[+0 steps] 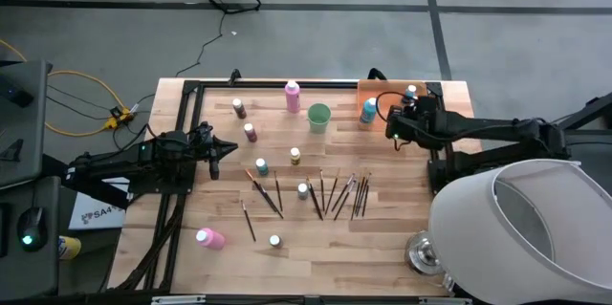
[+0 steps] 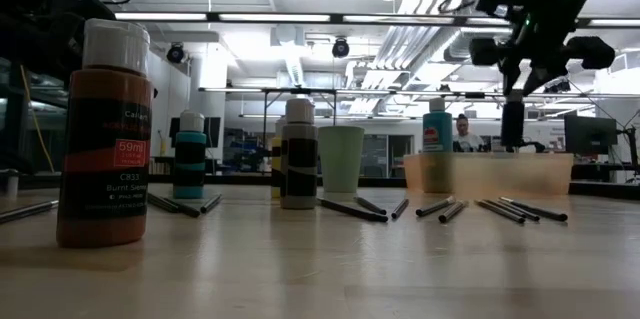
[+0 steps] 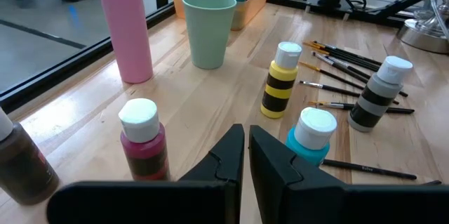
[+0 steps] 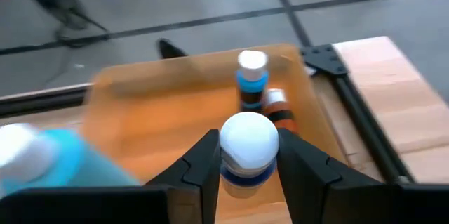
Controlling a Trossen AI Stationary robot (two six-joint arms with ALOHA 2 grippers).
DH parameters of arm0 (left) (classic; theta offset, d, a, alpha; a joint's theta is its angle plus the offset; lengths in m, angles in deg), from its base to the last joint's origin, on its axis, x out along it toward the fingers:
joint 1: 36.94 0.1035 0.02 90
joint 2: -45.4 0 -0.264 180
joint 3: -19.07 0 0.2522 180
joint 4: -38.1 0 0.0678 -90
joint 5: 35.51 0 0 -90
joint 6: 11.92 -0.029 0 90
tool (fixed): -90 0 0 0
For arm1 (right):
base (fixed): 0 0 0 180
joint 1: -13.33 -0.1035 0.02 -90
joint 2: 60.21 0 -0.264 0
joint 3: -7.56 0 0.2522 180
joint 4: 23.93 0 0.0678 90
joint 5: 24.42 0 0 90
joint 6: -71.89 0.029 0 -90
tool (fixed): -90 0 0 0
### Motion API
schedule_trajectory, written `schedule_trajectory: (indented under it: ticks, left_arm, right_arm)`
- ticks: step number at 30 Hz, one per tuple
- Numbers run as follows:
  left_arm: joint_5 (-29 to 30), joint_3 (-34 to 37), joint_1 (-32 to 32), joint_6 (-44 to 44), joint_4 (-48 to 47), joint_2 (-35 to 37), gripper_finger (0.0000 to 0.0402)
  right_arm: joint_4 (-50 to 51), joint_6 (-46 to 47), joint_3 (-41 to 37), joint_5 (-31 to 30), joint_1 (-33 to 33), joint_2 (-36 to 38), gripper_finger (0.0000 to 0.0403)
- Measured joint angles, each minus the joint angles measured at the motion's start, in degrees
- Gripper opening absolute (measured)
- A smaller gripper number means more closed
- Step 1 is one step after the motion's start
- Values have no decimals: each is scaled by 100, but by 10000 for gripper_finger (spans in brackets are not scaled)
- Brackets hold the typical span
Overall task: Pick & Place Paint Supplies
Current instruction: Put the small dark blue paint bottle into the orange bin
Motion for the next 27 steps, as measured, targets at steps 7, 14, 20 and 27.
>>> schedule_trajectory:
  ticks: [7, 14, 20, 27]
  left_arm:
    - [0, 0, 2, 0, 0, 1, 22]
    - [0, 0, 2, 0, 0, 1, 22]
    - [0, 0, 2, -2, 0, 1, 22]
    - [0, 0, 2, 0, 0, 2, 22]
  right_arm:
    - [-55, 16, 0, 151, 530, -509, 110]
    - [-290, 60, 0, 652, 704, -1002, 110]
    - [-260, 198, -132, 750, 843, -1072, 112]
    - [-303, 770, -478, 858, 975, -1072, 116]
